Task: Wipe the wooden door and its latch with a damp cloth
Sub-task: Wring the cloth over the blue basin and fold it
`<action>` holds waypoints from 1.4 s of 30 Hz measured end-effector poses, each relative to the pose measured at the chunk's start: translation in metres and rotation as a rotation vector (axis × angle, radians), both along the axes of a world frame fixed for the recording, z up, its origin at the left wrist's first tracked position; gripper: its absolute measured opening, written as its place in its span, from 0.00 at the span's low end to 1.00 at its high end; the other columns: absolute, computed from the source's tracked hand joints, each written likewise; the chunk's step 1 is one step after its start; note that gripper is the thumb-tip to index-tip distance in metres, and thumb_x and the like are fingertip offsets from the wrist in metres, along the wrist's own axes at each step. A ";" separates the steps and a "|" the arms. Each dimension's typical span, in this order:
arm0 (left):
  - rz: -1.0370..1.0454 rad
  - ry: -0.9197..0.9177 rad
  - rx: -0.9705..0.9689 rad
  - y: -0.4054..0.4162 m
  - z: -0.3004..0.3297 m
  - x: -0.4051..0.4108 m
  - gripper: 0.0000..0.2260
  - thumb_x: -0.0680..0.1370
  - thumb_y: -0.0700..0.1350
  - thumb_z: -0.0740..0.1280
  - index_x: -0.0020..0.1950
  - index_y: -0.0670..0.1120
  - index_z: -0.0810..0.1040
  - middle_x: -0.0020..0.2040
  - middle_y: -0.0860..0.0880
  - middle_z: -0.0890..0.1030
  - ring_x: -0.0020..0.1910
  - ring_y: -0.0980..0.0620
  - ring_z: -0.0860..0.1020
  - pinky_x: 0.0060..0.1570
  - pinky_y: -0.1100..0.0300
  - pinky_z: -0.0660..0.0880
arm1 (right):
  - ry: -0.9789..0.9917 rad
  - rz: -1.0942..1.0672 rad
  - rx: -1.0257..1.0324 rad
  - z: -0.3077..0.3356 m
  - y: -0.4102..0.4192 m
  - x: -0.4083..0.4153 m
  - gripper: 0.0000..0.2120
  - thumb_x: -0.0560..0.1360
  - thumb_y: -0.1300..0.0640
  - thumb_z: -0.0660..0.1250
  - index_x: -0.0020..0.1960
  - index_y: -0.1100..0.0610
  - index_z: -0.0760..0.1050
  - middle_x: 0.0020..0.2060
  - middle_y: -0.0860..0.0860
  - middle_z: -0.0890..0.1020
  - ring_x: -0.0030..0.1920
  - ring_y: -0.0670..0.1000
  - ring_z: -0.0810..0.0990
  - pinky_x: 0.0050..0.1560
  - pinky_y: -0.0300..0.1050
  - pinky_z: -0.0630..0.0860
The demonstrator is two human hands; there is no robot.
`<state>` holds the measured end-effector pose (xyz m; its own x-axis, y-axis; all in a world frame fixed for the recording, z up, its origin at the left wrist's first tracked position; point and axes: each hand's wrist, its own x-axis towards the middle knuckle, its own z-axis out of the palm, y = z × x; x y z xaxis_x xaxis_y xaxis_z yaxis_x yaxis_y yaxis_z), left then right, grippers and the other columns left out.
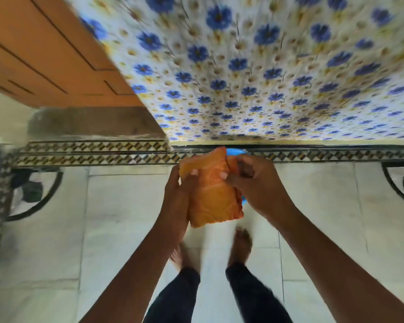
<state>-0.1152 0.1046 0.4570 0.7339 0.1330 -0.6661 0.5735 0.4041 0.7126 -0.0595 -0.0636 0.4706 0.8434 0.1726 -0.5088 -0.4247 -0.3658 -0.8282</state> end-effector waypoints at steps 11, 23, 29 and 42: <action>0.145 -0.098 0.034 0.091 0.253 -0.121 0.19 0.81 0.43 0.69 0.71 0.45 0.74 0.58 0.47 0.85 0.52 0.50 0.87 0.44 0.57 0.84 | -0.361 0.115 -0.157 0.266 0.125 -0.093 0.09 0.74 0.54 0.74 0.46 0.60 0.79 0.41 0.55 0.83 0.44 0.54 0.81 0.47 0.47 0.74; -0.033 -0.425 1.010 0.198 0.360 -0.149 0.20 0.83 0.40 0.64 0.74 0.52 0.70 0.56 0.53 0.83 0.49 0.63 0.81 0.49 0.67 0.77 | 0.133 -0.056 0.170 0.352 0.237 -0.133 0.13 0.82 0.52 0.63 0.43 0.54 0.81 0.44 0.57 0.85 0.43 0.54 0.84 0.52 0.51 0.80; -0.428 -0.663 1.632 0.216 0.382 -0.127 0.27 0.74 0.42 0.57 0.74 0.46 0.72 0.61 0.43 0.83 0.59 0.41 0.83 0.46 0.50 0.84 | 0.643 -0.498 0.935 0.375 0.283 -0.119 0.30 0.76 0.33 0.62 0.59 0.58 0.83 0.53 0.58 0.87 0.52 0.57 0.86 0.55 0.51 0.82; 0.050 -0.351 0.911 0.332 0.376 -0.031 0.13 0.83 0.46 0.69 0.66 0.52 0.73 0.60 0.52 0.82 0.54 0.66 0.81 0.53 0.63 0.80 | 0.501 -0.372 0.887 0.351 0.361 -0.011 0.36 0.68 0.68 0.73 0.74 0.57 0.68 0.66 0.62 0.80 0.62 0.63 0.82 0.48 0.62 0.83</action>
